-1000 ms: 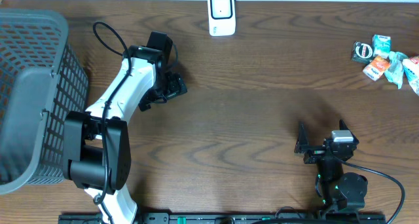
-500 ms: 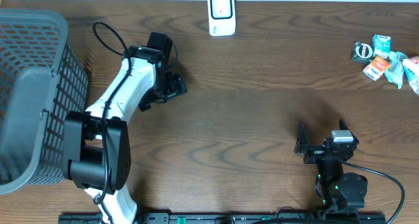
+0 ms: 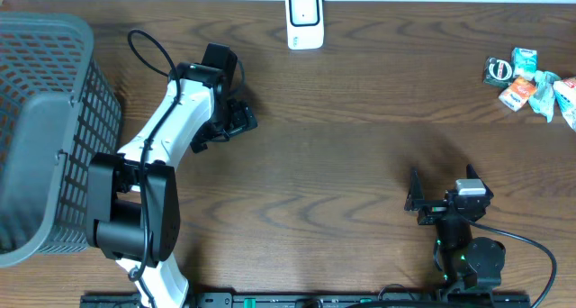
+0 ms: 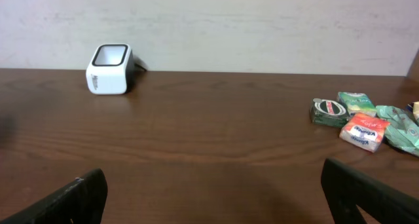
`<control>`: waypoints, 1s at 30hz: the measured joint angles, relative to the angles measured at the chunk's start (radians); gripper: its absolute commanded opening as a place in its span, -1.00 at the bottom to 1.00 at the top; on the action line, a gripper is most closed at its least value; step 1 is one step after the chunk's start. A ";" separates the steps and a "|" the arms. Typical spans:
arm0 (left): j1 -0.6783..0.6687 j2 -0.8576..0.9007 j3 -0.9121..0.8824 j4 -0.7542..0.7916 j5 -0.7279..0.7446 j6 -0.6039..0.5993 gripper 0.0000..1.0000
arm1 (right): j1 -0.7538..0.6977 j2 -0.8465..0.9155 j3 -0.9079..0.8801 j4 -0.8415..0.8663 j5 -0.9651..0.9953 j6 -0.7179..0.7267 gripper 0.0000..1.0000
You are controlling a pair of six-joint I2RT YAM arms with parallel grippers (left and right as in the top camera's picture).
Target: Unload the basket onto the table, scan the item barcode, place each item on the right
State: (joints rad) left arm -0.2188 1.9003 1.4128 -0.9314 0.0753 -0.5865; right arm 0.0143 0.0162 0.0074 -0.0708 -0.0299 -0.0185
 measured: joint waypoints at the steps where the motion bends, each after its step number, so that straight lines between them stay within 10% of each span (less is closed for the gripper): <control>1: 0.000 0.000 0.000 -0.001 0.000 0.001 0.96 | 0.000 0.000 0.000 0.000 0.000 0.000 0.99; 15: -0.090 -0.070 -0.191 0.216 -0.056 0.145 0.95 | 0.000 -0.002 0.000 0.000 0.000 0.000 0.98; 30: 0.023 -0.871 -0.917 0.512 -0.111 0.306 0.95 | 0.000 -0.005 0.000 0.000 0.000 0.000 0.99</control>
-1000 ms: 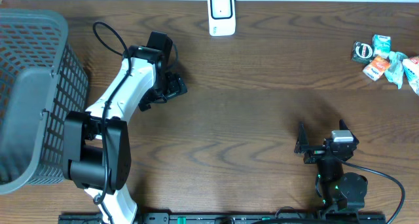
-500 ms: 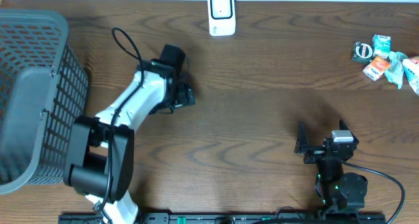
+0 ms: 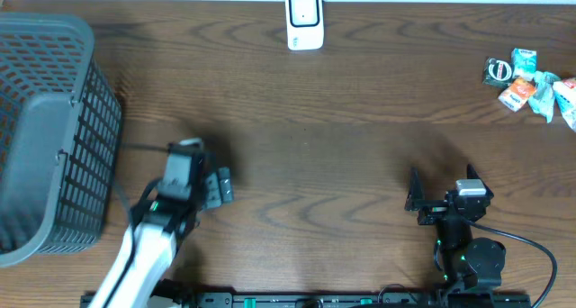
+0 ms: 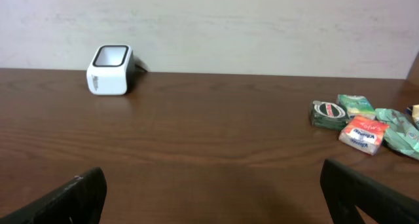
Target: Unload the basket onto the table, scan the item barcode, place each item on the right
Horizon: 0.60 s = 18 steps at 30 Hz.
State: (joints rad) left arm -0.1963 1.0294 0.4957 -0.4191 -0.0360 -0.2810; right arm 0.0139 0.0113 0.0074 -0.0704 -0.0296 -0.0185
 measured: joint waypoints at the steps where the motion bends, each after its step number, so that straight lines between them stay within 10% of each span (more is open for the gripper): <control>1: 0.014 -0.062 -0.034 -0.002 -0.001 0.001 0.96 | 0.000 0.000 0.000 0.000 0.000 0.000 0.99; 8: 0.051 -0.675 -0.182 0.004 -0.002 0.059 0.96 | 0.000 0.000 0.000 0.000 0.000 0.000 0.98; 18: 0.063 -0.891 -0.317 0.130 0.011 0.208 0.95 | 0.000 0.000 0.000 0.000 0.000 0.000 0.99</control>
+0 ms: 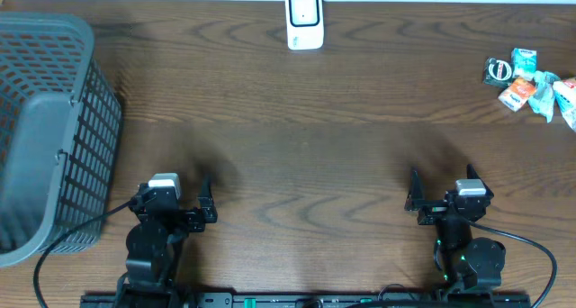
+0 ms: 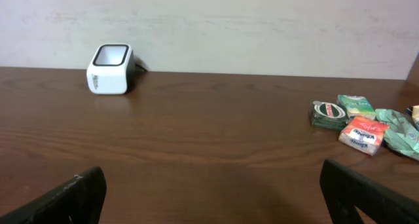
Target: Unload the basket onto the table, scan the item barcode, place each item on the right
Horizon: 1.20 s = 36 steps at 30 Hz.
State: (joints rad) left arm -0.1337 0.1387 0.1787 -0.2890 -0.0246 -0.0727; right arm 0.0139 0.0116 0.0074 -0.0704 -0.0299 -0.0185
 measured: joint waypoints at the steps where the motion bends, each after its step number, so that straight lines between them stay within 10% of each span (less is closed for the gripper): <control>1: 0.005 -0.011 -0.007 0.011 0.006 0.017 0.95 | 0.000 0.000 0.000 0.000 0.000 0.000 0.99; 14: 0.073 -0.129 -0.150 0.361 0.083 0.122 0.95 | 0.000 0.000 0.000 0.000 0.000 0.000 0.99; 36: 0.158 -0.129 -0.167 0.275 0.142 0.179 0.95 | 0.000 0.000 0.000 0.000 0.000 0.000 0.99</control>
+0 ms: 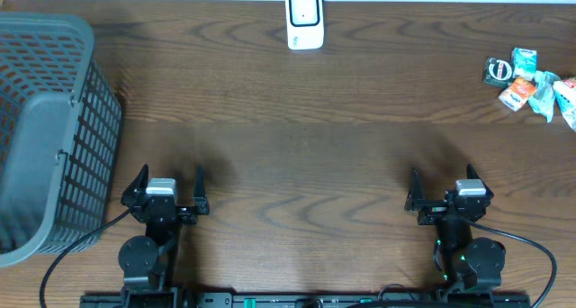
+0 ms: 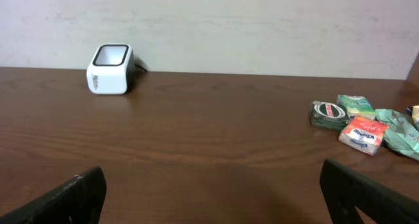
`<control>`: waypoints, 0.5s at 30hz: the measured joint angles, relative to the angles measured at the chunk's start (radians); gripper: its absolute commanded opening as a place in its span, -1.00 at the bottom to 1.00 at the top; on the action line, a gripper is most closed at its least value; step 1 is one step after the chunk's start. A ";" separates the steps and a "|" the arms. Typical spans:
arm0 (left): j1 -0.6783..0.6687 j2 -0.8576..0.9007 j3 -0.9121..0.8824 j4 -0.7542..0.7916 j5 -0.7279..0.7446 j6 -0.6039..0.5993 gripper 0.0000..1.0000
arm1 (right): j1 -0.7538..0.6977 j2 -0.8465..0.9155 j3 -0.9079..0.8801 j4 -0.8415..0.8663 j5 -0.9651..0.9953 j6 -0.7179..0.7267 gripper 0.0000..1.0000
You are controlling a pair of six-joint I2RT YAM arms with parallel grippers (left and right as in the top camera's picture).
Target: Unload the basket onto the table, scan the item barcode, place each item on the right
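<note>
The white barcode scanner (image 1: 305,19) stands at the table's far edge, centre; the right wrist view has it at the far left (image 2: 110,69). Small packets (image 1: 531,80) lie in a heap at the far right (image 2: 363,122). My left gripper (image 1: 166,180) rests open at the near left edge, nothing between its fingers. My right gripper (image 1: 441,184) rests open at the near right edge, its two black fingers (image 2: 72,201) wide apart with only bare table between them. Both grippers are far from the scanner and the packets.
A dark grey mesh basket (image 1: 54,128) fills the left side of the table, close to the left arm. A pale wall rises behind the scanner.
The left gripper has settled a little nearer the front edge and now points straight away from it with its fingers spread. The right arm, scanner and packets are unchanged.
The left arm was stretched out over the table's left middle, beside the basket. Then it was drawn back halfway, then folded at the near edge, where it now rests open. The right arm stayed parked and open throughout.
</note>
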State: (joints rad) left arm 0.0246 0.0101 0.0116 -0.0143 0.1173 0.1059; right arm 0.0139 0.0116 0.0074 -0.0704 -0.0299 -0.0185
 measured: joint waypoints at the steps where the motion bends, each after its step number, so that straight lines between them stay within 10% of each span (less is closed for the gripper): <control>1: 0.000 0.000 0.000 0.000 0.000 0.000 0.96 | 0.000 0.000 0.000 0.000 0.000 0.000 0.99; 15: 0.000 0.000 0.006 -0.013 -0.046 -0.080 0.95 | 0.000 0.000 0.000 0.000 0.000 0.000 0.99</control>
State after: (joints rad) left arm 0.0246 0.0101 0.0174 -0.0269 0.0715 0.0257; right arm 0.0139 0.0116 0.0074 -0.0704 -0.0299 -0.0185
